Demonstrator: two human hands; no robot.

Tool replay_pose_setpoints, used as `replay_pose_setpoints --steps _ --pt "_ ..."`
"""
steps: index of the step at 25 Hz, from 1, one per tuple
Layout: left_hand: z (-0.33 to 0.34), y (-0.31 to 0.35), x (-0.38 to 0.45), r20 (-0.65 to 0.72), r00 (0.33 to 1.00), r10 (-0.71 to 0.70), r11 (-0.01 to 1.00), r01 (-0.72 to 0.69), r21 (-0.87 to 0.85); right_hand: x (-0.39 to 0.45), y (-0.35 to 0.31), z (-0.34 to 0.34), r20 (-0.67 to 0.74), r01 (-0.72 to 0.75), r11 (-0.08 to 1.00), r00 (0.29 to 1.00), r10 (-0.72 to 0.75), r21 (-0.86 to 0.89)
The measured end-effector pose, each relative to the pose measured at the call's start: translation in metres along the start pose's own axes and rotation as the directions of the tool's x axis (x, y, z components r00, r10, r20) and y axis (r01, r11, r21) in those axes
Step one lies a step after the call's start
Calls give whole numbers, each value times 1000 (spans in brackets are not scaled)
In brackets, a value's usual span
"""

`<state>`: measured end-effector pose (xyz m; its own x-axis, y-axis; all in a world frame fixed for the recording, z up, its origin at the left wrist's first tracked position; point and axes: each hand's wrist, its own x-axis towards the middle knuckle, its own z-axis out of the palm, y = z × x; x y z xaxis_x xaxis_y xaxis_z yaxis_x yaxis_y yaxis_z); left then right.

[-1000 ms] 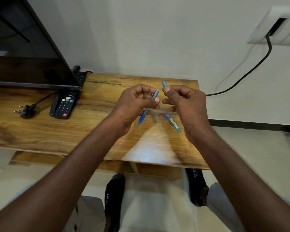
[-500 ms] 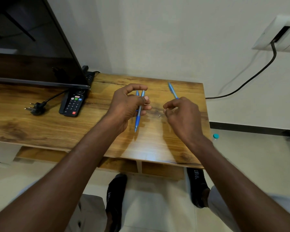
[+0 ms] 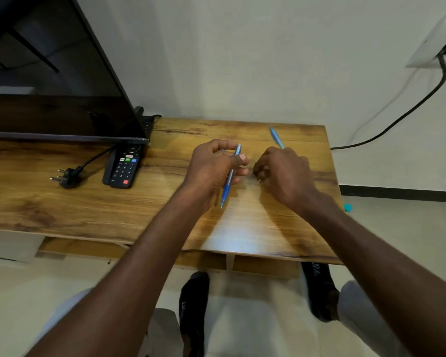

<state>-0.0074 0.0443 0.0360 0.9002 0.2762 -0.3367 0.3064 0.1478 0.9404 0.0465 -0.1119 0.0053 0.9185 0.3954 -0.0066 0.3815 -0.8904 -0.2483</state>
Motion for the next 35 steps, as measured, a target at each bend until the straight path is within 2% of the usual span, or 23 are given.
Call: replay_pose_setpoints --steps 11,13,14,15,17,19,20,21,24,30,35 --pt "14 1 -1 22 1000 -23 999 22 35 -8 5 1 -40 60 998 997 -60 7" --pt "14 1 0 20 1000 -23 999 22 36 -8 4 -2 -65 4 985 998 7 172" --pt "13 0 1 19 1000 -19 999 18 36 -7 5 -6 -64 -56 937 995 83 345" --pt "13 1 2 18 1000 -14 999 14 35 -6 6 -11 -33 -125 832 985 169 540" --pt "12 1 2 19 1000 -3 999 2 35 -5 11 -23 86 -217 526 961 263 823" --pt "13 1 2 29 1000 10 999 -11 46 -8 16 -33 187 -255 262 948 259 931" --pt "14 1 2 39 999 15 999 -17 51 -9 18 -37 216 -261 165 944 251 951" --pt "15 1 2 53 998 26 998 -29 56 -10 20 -40 223 -257 112 942 252 960" --pt "18 0 0 113 991 73 993 -83 87 -13 25 -44 185 -219 108 947 262 970" --pt "21 0 -2 189 976 113 986 -133 99 -15 25 -45 69 -124 206 965 255 971" --pt "21 -1 -3 195 975 108 986 -130 106 -16 23 -47 47 -97 173 962 268 980"
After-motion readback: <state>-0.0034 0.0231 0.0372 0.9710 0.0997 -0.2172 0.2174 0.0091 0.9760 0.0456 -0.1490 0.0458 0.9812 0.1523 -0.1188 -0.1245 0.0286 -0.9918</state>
